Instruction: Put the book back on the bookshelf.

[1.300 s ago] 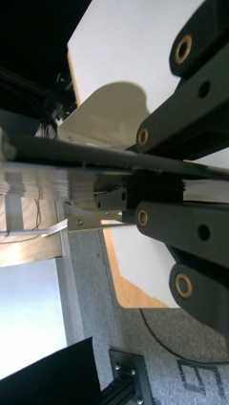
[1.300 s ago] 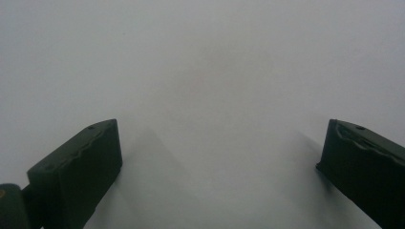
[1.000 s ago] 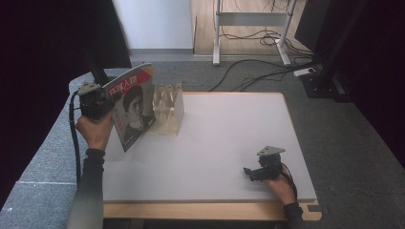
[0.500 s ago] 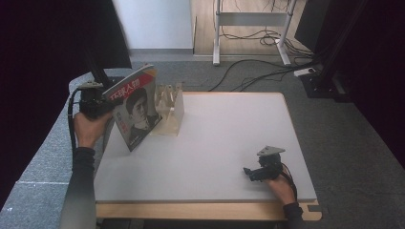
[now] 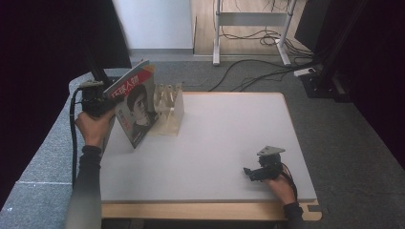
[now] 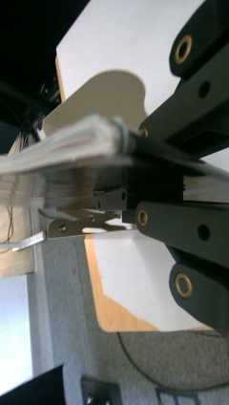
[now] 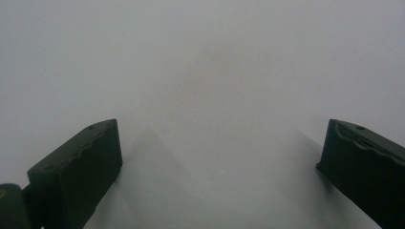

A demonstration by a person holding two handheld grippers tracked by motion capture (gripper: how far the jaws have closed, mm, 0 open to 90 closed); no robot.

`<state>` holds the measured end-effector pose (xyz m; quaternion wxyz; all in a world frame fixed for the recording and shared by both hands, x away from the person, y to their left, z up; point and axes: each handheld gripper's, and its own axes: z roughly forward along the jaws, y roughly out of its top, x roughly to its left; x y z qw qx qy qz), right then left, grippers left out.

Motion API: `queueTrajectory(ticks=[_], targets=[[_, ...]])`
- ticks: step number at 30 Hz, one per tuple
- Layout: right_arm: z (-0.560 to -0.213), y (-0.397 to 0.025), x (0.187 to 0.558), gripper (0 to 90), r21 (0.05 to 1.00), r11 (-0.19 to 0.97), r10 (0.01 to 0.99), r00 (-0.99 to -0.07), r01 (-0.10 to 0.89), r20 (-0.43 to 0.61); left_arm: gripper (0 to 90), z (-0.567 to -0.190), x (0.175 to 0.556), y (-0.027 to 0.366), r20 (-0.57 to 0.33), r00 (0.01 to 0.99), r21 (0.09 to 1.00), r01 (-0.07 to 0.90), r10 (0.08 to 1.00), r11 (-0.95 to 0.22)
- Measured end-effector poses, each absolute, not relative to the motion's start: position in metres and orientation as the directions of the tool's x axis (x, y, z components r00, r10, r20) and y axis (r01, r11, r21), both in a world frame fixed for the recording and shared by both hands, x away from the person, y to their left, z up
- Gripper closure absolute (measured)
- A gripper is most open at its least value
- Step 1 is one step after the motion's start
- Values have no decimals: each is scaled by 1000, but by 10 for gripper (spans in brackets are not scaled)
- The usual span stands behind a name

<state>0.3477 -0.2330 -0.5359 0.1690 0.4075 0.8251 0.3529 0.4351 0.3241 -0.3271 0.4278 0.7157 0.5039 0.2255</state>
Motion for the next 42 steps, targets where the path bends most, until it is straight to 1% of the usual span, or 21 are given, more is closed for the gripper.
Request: queueTrajectory(ticks=[4, 5, 6, 7, 8, 11, 12, 13, 14, 15, 16, 18, 20, 23, 24, 27, 30, 33, 35, 42], targets=[[-536, -233, 348, 0, 720, 420, 791, -612, 553, 9, 872, -334, 440, 321, -120, 385, 850, 515, 915, -106], [-536, -233, 348, 0, 720, 419, 791, -612, 553, 9, 872, -336, 441, 320, -104, 375, 854, 509, 921, -110], [-536, -233, 348, 0, 720, 419, 792, -611, 554, 10, 870, -339, 441, 320, -70, 360, 856, 501, 930, -130], [-536, -233, 348, 0, 720, 419, 792, -611, 554, 10, 868, -339, 441, 320, -70, 360, 856, 501, 930, -130], [-536, -233, 348, 0, 720, 418, 792, -610, 553, 9, 866, -341, 441, 323, -54, 336, 857, 499, 940, -129], [-536, -233, 348, 0, 720, 418, 792, -610, 553, 9, 857, -344, 442, 330, -58, 321, 860, 498, 945, -116], [-536, -233, 348, 0, 721, 419, 792, -611, 552, 8, 851, -346, 442, 333, -73, 326, 863, 494, 943, -104], [-536, -233, 348, 0, 721, 419, 792, -611, 552, 8, 829, -346, 442, 333, -73, 326, 863, 494, 943, -104], [-536, -233, 348, 0, 721, 419, 792, -611, 552, 8, 780, -347, 443, 336, -106, 341, 863, 498, 934, -84], [-536, -233, 348, 0, 721, 420, 792, -611, 551, 6, 746, -347, 443, 336, -106, 341, 863, 498, 934, -84], [-536, -233, 348, 0, 721, 420, 792, -611, 551, 6, 746, -347, 443, 337, -100, 344, 864, 495, 934, -90], [-536, -233, 348, 0, 721, 420, 792, -611, 552, 6, 625, -348, 443, 336, -78, 349, 860, 497, 934, -113], [-536, -233, 348, 0, 720, 420, 792, -610, 553, 6, 537, -348, 442, 336, -65, 343, 862, 492, 937, -121], [-536, -233, 348, 0, 720, 420, 792, -610, 552, 6, 367, -347, 439, 338, -62, 360, 867, 482, 931, -128], [-536, -233, 348, 0, 720, 420, 792, -611, 552, 6, 325, -347, 439, 338, -62, 360, 867, 482, 931, -128], [-536, -233, 348, 0, 720, 420, 792, -610, 553, 6, 238, -346, 433, 340, -59, 378, 877, 462, 924, -133], [-536, -233, 348, 0, 720, 422, 791, -611, 551, 5, 154, -346, 427, 342, -83, 390, 878, 465, 917, -118], [-536, -233, 348, 0, 720, 420, 792, -610, 553, 6, 138, -346, 423, 345, -90, 390, 878, 465, 917, -112], [-536, -233, 348, 0, 720, 421, 791, -611, 552, 6, 98, -346, 416, 350, -107, 410, 879, 464, 906, -106], [-536, -233, 348, 0, 719, 420, 792, -611, 553, 7, 39, -346, 401, 354, -101, 419, 874, 470, 902, -121]])
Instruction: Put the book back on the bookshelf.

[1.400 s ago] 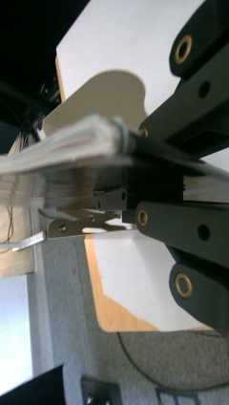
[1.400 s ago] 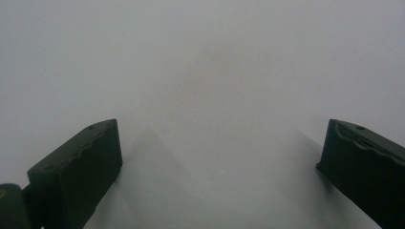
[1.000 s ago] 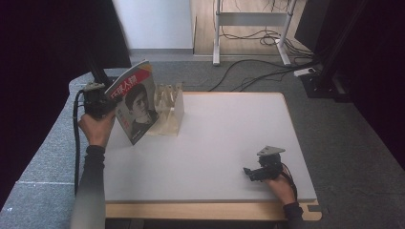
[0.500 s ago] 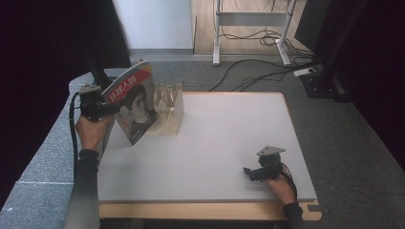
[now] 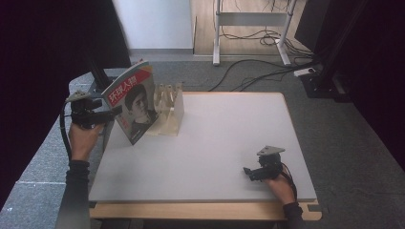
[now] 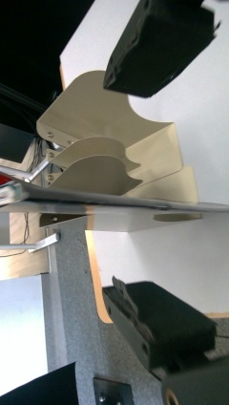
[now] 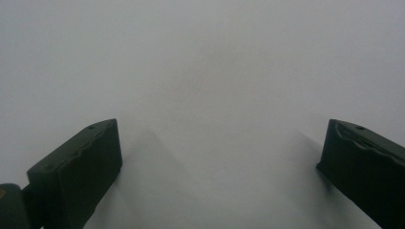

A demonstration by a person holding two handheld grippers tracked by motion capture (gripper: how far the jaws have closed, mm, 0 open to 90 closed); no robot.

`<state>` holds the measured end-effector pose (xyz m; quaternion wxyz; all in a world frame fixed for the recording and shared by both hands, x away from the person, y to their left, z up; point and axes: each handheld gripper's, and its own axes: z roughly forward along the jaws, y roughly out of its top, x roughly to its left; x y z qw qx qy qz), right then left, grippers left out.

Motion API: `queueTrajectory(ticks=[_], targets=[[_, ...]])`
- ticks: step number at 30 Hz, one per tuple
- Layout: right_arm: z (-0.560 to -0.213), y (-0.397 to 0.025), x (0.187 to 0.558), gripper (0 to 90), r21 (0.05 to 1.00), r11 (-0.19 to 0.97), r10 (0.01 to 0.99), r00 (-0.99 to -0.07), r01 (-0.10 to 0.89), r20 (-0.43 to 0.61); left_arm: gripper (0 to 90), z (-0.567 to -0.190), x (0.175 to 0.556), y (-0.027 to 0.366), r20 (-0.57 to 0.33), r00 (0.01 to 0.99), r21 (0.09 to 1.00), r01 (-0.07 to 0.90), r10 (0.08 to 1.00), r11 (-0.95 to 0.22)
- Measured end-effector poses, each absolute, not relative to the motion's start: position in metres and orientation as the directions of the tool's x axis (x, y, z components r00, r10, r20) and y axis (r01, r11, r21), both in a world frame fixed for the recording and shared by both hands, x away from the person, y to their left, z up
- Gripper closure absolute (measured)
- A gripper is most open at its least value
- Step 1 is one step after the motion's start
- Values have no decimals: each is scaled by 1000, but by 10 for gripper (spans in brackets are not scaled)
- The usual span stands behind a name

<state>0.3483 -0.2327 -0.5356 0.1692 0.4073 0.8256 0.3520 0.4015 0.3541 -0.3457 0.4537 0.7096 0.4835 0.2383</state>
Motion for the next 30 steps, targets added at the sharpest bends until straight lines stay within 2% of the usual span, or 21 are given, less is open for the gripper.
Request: queueTrajectory(ticks=[3, 15, 23, 30], targets=[[-536, -233, 348, 0, 719, 422, 791, -612, 553, 6, 0, -346, 393, 353, -73, 417, 869, 472, 906, -148], [-535, -233, 348, 0, 718, 421, 791, -611, 554, 8, 0, -345, 358, 346, -47, 461, 876, 445, 886, -185], [-535, -233, 348, 0, 718, 421, 791, -611, 554, 8, 0, -348, 340, 326, -8, 500, 875, 423, 866, -236], [-535, -233, 348, 0, 718, 420, 792, -611, 554, 8, 0, -360, 331, 302, -12, 553, 872, 413, 833, -262]])
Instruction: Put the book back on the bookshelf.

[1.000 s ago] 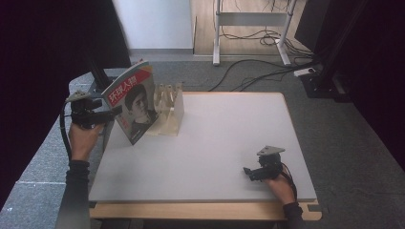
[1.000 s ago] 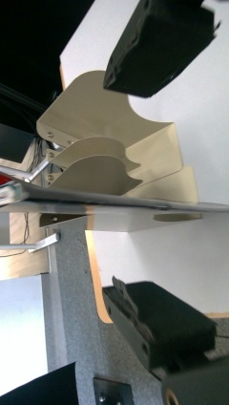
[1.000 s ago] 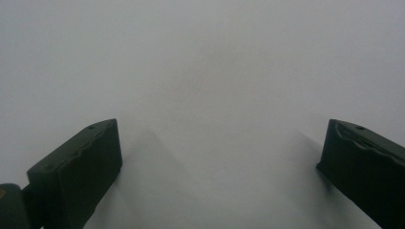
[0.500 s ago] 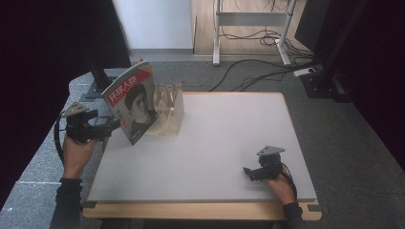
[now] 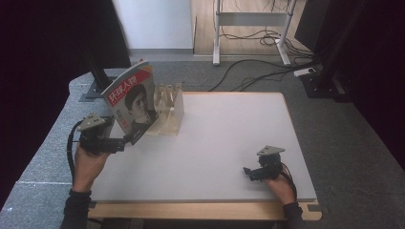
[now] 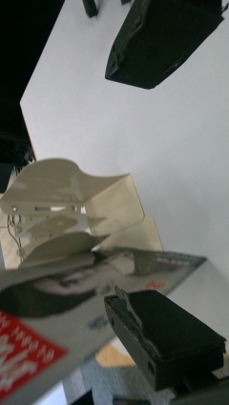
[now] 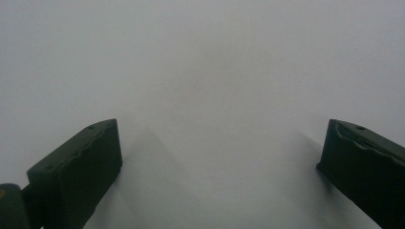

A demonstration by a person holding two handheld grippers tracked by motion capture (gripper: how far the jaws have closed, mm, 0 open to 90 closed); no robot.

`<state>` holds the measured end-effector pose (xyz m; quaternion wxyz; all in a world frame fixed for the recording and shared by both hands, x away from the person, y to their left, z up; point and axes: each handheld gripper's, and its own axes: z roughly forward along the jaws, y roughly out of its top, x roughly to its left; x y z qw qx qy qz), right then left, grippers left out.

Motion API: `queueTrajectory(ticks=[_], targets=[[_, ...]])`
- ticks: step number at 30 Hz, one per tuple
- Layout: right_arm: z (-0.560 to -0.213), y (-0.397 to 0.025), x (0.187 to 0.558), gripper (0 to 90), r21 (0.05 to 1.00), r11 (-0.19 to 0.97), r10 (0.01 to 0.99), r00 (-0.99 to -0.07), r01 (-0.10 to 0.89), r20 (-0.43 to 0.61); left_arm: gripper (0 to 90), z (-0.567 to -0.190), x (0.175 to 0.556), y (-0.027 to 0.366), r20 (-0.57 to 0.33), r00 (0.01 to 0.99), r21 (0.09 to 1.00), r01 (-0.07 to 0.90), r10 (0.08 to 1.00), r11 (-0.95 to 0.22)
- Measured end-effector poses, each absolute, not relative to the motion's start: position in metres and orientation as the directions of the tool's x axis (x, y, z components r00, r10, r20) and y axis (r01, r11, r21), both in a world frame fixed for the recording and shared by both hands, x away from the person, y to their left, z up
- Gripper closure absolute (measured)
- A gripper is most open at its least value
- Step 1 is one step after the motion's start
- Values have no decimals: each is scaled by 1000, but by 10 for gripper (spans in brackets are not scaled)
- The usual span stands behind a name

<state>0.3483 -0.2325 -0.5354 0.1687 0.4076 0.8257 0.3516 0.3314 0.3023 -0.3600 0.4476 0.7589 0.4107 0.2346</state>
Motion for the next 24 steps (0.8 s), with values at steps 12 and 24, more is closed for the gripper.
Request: queueTrajectory(ticks=[12, 24], targets=[[-536, -233, 348, 0, 718, 421, 792, -611, 554, 8, 0, -413, 340, 270, -73, 623, 853, 444, 778, -276], [-536, -233, 348, 0, 719, 419, 793, -610, 555, 9, 0, -457, 345, 249, -58, 638, 810, 479, 768, -337]])
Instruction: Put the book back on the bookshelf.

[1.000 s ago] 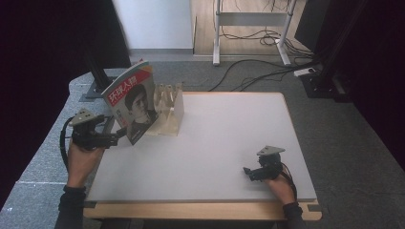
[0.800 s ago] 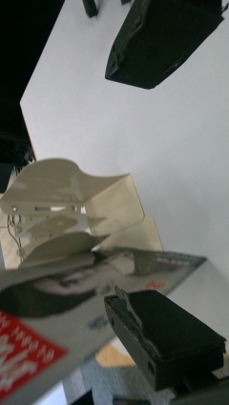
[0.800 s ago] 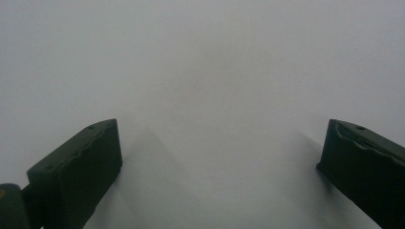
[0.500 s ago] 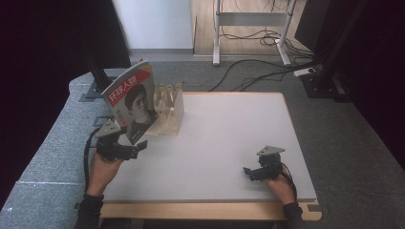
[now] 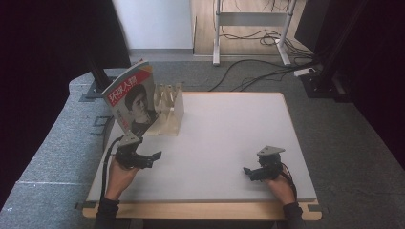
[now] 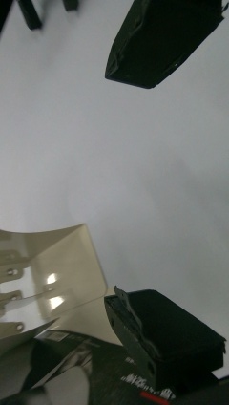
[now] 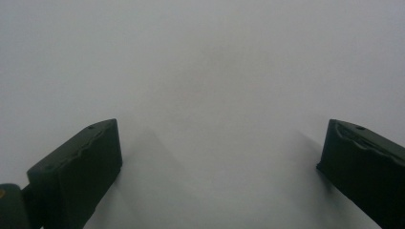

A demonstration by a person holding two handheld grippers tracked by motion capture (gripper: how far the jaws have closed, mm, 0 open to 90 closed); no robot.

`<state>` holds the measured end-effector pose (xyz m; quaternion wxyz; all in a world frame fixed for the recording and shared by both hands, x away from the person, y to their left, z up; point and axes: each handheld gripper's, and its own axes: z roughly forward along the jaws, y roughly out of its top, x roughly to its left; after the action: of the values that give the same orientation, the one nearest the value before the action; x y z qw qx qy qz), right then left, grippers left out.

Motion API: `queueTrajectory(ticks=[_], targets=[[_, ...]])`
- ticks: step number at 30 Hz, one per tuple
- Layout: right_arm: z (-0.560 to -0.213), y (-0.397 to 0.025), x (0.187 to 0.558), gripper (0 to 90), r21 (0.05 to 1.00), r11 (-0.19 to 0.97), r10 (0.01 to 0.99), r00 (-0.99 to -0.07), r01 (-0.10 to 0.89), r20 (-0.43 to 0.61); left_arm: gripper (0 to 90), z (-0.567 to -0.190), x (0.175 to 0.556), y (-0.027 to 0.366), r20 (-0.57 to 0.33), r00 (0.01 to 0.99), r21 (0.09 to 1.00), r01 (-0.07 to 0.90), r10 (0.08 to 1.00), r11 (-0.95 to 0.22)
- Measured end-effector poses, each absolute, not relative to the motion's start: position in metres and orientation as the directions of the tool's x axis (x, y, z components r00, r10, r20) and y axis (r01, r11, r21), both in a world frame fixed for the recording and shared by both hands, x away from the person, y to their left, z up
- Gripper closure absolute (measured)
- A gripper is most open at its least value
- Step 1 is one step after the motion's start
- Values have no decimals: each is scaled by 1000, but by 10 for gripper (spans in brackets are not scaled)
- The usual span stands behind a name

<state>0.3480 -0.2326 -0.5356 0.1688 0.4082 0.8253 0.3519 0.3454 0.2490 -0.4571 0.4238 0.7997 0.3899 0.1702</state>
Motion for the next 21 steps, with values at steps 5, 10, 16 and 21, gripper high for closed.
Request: queueTrajectory(ticks=[5, 10, 16, 21], targets=[[-536, -233, 348, 0, 719, 419, 793, -610, 555, 8, 0, -479, 348, 242, -66, 642, 790, 501, 763, -353], [-536, -233, 348, 0, 719, 419, 793, -609, 554, 8, 0, -499, 352, 237, -67, 637, 769, 523, 768, -367], [-536, -233, 348, 0, 719, 419, 793, -609, 554, 8, 0, -519, 355, 229, -86, 640, 737, 556, 763, -384], [-536, -232, 348, 0, 719, 417, 794, -608, 556, 9, 0, -526, 357, 220, -43, 637, 682, 582, 770, -443]])
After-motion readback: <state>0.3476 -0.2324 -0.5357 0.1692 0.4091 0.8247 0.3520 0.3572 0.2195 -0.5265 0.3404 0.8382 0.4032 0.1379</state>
